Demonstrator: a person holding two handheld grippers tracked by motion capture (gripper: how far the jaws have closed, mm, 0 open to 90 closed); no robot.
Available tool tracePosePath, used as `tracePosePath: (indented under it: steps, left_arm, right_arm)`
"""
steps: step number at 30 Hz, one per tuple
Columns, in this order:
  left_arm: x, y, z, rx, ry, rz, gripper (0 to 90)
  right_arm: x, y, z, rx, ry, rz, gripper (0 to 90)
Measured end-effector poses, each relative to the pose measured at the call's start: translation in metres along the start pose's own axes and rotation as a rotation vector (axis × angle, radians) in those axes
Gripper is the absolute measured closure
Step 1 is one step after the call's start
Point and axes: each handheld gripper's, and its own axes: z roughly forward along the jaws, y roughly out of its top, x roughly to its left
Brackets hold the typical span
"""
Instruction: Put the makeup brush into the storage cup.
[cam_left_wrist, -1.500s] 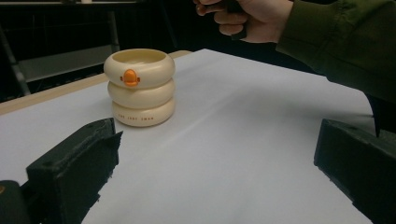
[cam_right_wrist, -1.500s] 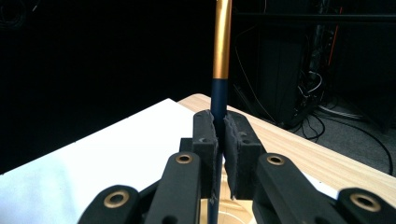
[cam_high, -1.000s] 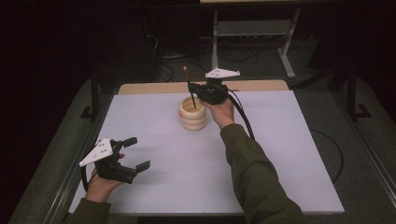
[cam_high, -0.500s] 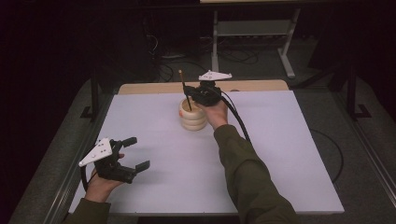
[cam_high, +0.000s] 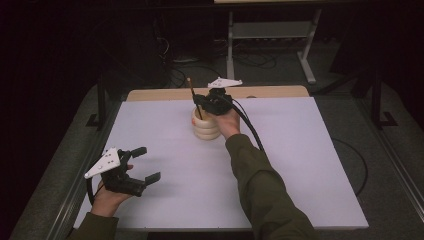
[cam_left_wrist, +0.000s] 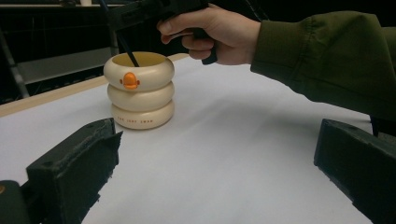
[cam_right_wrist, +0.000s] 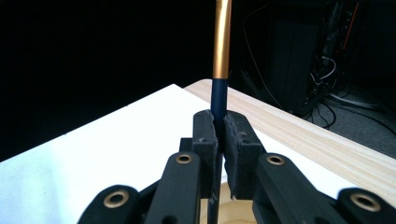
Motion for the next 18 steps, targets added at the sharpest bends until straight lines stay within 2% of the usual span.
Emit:
tracePosePath:
  steps: [18]
  left_arm:
    - [0.0,0.0,0.0,-0.006,-0.002,-0.002,0.0]
  right_arm:
    - [0.004,-0.004,0.011,0.033,-0.004,-0.016,82.6]
